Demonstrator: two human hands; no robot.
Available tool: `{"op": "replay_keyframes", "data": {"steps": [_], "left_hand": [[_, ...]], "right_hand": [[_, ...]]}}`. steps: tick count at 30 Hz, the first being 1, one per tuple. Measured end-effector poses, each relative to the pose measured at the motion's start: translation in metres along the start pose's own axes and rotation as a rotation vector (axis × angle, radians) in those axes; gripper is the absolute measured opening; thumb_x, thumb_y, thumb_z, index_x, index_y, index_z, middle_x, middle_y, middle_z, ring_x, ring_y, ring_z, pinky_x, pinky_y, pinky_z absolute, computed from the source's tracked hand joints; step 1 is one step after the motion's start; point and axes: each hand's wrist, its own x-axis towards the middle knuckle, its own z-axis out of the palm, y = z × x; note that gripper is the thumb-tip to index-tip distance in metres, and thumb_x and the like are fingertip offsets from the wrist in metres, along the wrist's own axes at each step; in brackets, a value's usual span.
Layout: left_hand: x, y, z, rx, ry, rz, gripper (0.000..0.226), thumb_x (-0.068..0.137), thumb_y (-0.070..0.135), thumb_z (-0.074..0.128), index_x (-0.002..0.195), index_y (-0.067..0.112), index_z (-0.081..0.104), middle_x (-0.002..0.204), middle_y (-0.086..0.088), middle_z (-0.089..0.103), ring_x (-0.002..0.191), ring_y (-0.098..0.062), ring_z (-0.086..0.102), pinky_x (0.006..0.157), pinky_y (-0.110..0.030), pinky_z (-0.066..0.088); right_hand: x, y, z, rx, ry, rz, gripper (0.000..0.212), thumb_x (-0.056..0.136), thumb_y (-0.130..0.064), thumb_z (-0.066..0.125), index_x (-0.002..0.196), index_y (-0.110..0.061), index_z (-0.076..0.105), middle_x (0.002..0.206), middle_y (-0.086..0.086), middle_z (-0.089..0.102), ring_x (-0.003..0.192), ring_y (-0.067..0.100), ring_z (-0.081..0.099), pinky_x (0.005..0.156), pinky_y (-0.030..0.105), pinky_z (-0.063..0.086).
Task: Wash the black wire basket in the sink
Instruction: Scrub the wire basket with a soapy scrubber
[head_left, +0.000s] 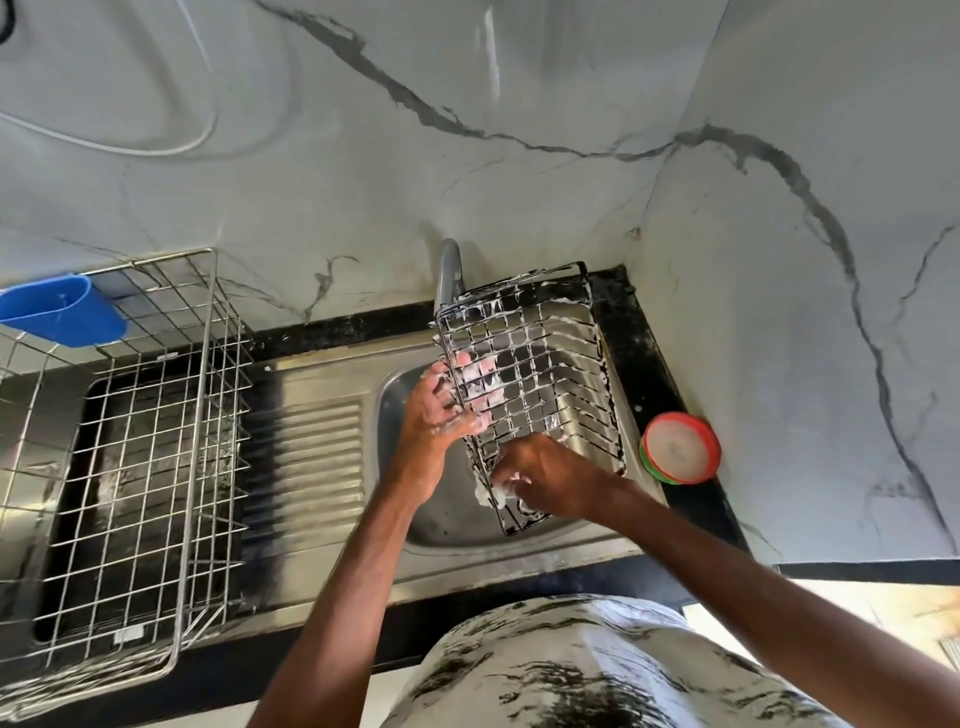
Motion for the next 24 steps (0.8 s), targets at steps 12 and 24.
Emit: {"op": "replay_keyframes", "data": {"steps": [12,24], "left_hand": [[0.003,0.004,-0.005,-0.036,0.05,-0.084,0.107,0.064,0.015,0.088,0.157,0.007,0.035,0.152,-0.015,0.053,0.138,-0.044,0.052,0.107,-0.067,0.047],[0.01,0.021,0.014,0.035,0.11,-0.087,0.106,0.045,0.042,0.095,0.142,0.034,0.05,0.154,-0.013,0.048,0.143,-0.027,0.045,0.119,-0.055,0.039]], "right_hand": [[-0.023,0.003,-0.013,0.165,-0.085,-0.039,0.037,0.08,0.011,0.07,0.102,-0.018,0.08,0.108,-0.002,0.076,0.089,-0.016,0.058,0.076,0.009,0.049],[0.0,0.043,0.002,-0.168,0.123,0.242,0.024,0.098,-0.004,0.053,0.106,-0.009,0.075,0.107,0.013,0.071,0.093,0.027,0.071,0.071,0.02,0.055]]}}
